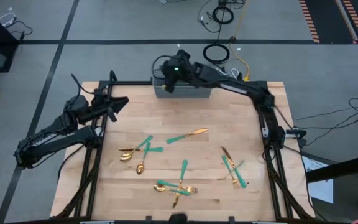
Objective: Sort silverware
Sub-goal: Put the green knife into the gray silverware organizer
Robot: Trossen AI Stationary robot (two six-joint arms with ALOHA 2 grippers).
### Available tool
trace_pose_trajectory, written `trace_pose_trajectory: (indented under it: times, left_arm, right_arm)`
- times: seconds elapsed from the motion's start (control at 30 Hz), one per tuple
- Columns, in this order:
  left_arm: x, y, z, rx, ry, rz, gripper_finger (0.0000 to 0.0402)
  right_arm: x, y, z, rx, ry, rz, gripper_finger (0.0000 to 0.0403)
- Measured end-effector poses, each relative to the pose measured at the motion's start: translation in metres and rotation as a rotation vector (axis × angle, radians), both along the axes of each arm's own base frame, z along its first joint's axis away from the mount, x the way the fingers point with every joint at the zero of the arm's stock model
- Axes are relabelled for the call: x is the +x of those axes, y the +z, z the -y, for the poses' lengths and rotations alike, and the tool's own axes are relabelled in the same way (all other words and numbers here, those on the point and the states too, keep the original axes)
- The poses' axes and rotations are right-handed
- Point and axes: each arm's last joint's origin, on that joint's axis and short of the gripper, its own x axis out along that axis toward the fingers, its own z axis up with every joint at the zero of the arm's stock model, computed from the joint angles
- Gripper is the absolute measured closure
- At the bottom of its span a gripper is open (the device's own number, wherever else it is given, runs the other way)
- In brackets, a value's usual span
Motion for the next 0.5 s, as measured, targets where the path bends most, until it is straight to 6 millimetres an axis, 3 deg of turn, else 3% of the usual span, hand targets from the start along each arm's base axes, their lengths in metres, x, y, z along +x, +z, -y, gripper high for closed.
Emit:
trace_pose_trajectory:
  times: [0.07,0.13,0.3,0.5]
  left_arm:
    - [0.000,-0.002,0.000,-0.011,0.001,-0.018,0.0300]
    - [0.000,-0.003,0.000,-0.017,0.002,-0.030,0.0300]
    - [0.000,-0.005,0.000,-0.024,0.009,-0.041,0.0300]
    - [-0.001,-0.007,0.000,-0.033,0.022,-0.061,0.0300]
  right_arm:
    - [-0.014,0.020,-0.021,0.124,0.168,0.015,0.0262]
    - [-0.025,0.019,-0.038,0.249,0.269,-0.085,0.0260]
    - [-0.038,-0.030,-0.067,0.491,0.329,-0.495,0.0259]
    - [-0.034,-0.088,-0.085,0.568,0.414,-0.585,0.0259]
